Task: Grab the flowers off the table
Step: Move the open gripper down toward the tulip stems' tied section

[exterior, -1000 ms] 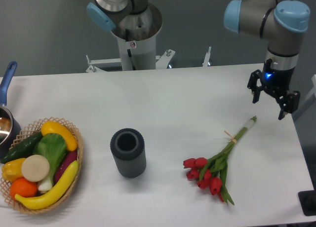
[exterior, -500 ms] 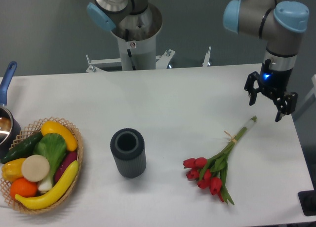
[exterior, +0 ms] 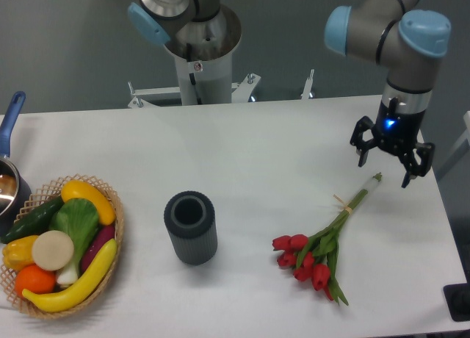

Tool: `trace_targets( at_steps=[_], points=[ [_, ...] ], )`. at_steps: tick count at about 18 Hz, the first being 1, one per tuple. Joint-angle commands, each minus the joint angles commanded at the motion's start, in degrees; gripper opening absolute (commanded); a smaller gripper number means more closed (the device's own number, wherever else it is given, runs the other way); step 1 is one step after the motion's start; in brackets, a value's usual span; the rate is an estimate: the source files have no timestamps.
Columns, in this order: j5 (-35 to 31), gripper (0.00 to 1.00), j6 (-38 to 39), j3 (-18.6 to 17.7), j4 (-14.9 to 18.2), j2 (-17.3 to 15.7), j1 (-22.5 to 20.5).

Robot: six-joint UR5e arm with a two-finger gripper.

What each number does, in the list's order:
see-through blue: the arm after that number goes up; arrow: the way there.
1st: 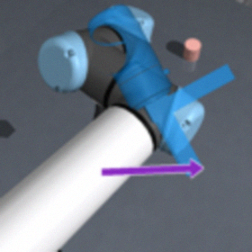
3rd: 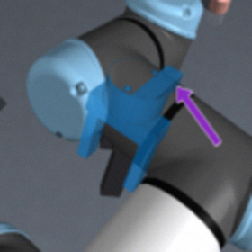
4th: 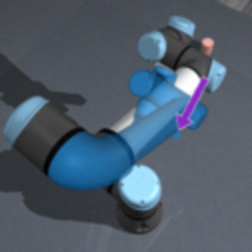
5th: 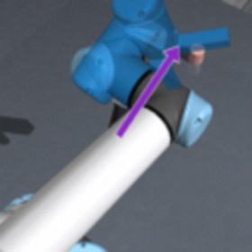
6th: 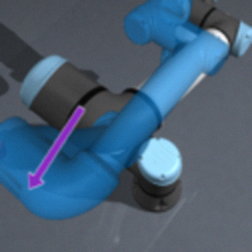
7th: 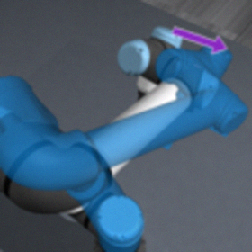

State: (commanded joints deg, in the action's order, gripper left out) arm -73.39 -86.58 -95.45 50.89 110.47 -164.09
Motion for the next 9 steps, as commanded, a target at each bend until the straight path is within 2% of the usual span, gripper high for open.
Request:
trace_targets(
  at_steps=[4,9],
  points=[
    [-0.18,1.0,3.44,0.0,-0.78,1.85,2.46],
    [-0.44,1.0,3.88,-0.62,-3.16,3.16,2.9]
  ],
)
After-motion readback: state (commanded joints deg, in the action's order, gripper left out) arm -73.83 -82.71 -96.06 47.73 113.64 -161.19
